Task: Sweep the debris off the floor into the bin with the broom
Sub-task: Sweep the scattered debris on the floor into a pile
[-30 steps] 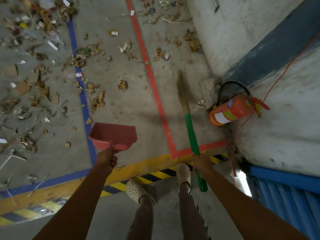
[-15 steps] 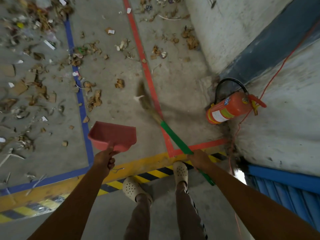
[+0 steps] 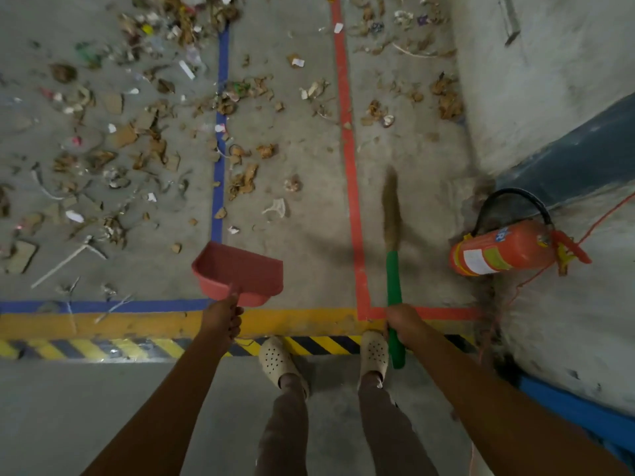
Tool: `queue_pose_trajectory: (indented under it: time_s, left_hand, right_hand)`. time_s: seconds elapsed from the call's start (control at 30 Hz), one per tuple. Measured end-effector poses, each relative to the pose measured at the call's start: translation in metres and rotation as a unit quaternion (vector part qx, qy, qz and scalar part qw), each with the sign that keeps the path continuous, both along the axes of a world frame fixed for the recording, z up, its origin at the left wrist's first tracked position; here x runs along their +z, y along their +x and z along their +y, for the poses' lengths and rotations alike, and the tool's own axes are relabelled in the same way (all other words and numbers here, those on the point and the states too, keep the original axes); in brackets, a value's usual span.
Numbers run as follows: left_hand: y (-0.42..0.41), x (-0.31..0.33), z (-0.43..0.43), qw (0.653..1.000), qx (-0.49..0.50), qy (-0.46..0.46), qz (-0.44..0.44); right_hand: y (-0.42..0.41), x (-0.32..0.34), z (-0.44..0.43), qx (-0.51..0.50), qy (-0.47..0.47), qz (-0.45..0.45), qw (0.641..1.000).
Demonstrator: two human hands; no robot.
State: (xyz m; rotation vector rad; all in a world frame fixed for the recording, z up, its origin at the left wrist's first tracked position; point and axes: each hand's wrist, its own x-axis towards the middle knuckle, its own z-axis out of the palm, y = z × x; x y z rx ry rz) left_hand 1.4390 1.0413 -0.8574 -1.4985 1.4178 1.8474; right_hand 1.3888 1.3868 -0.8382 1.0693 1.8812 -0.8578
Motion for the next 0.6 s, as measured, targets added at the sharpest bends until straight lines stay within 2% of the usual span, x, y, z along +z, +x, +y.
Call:
queue_pose_trajectory:
  time_s: [0.1,0.23,0.33,0.47,0.6]
  left_hand:
    - [0.019,0.001,-0.015,0.999,0.045,0.0,0.002]
    - [0.048,0.005,-0.044,0.994,0.111,0.0,0.013]
    - [0.068,0.009,-0.068,0.989,0.148,0.004,0.019]
    - [0.094,0.015,-0.099,0.982,0.185,-0.003,0.023]
    - [0.111,0.018,-0.12,0.975,0.222,0.008,0.024]
  right_hand:
    - [-0.001,-0.004,-0.052,0.102,-0.017,-0.029,0.994]
    - [0.007,-0.005,-0.125,0.238,-0.048,-0.042,0.969]
    - [0.003,0.008,-0.173,0.32,-0.098,-0.004,0.942]
    - [0.009,0.021,-0.213,0.36,-0.093,0.044,0.927]
    - [0.024,0.015,-0.215,0.319,-0.01,0.07,0.945]
